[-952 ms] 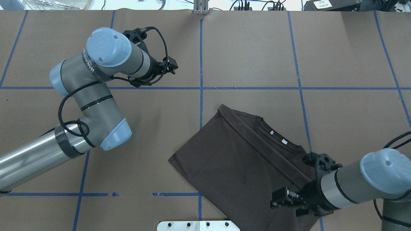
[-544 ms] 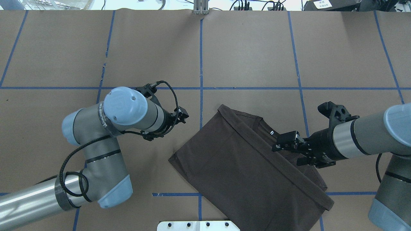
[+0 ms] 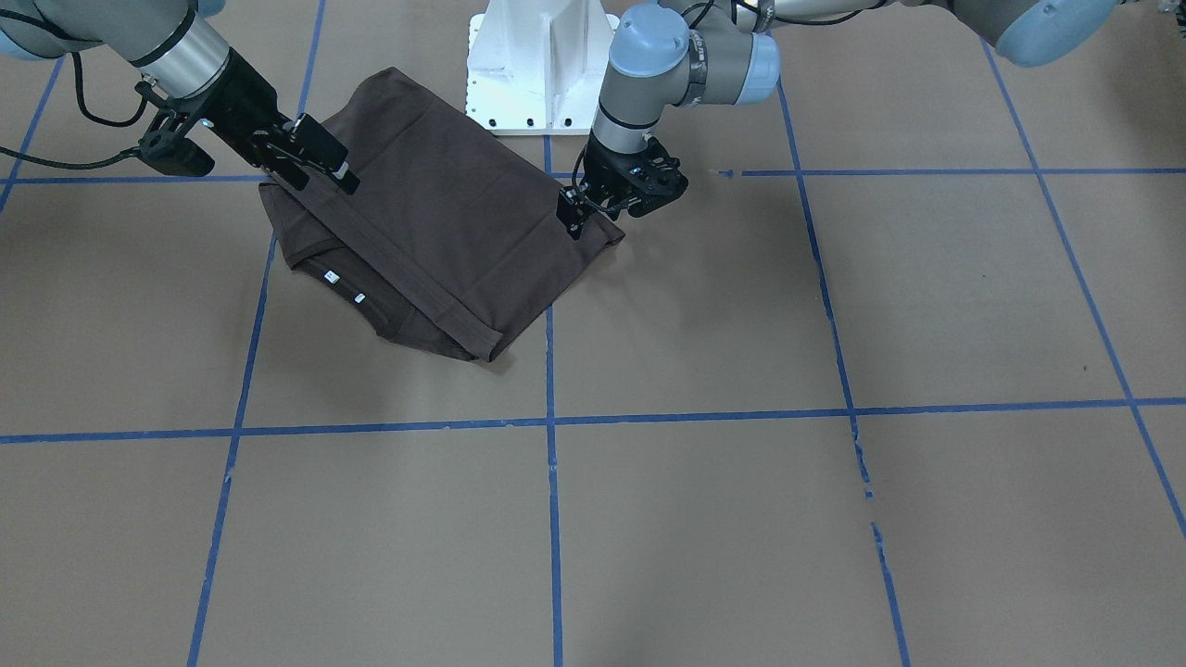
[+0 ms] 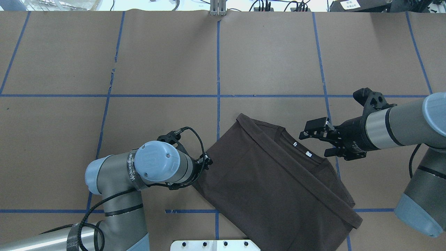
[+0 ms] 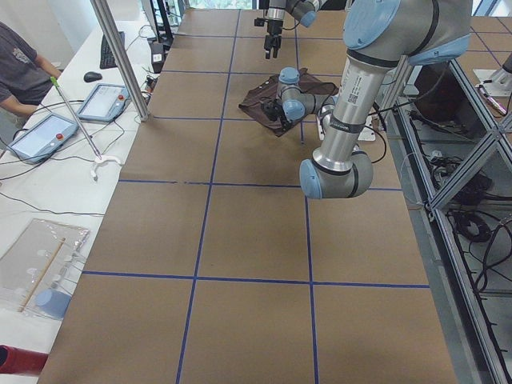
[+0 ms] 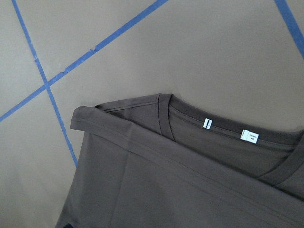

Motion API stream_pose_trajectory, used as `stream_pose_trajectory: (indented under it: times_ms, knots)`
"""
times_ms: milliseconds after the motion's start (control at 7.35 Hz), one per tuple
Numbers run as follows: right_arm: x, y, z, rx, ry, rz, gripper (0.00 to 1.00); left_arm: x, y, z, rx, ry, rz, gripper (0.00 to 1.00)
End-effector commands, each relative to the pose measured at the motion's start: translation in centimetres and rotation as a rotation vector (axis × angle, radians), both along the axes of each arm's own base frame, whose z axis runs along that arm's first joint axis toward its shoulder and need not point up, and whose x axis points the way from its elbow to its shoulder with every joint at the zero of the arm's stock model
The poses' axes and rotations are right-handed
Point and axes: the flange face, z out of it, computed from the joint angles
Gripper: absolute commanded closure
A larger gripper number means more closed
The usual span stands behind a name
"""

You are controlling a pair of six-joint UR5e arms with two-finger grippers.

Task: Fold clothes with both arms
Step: 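Release the shirt and raise the right gripper while the left gripper reaches the shirt corner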

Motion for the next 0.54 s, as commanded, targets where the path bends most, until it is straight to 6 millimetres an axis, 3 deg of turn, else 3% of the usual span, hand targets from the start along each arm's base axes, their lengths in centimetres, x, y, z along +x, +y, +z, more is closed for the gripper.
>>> stream_pose_trajectory:
  times_ms: [0,272,408]
  knots:
    - [0.21,-0.42,0.31,-0.005,0.005,0.009,0.00,0.35,0.00,0.25,0.004,-0.008,-0.002,0.28]
    - [0.04,-0.66,0.71,-0.008,0.011,0.010,0.00,0.36,-0.30,0.30,0.016,-0.013,-0.017,0.36]
    - [0.15,-0.73,0.69,-0.007,0.010,0.012,0.00,0.36,-0.30,0.30,0.017,-0.014,-0.016,0.49]
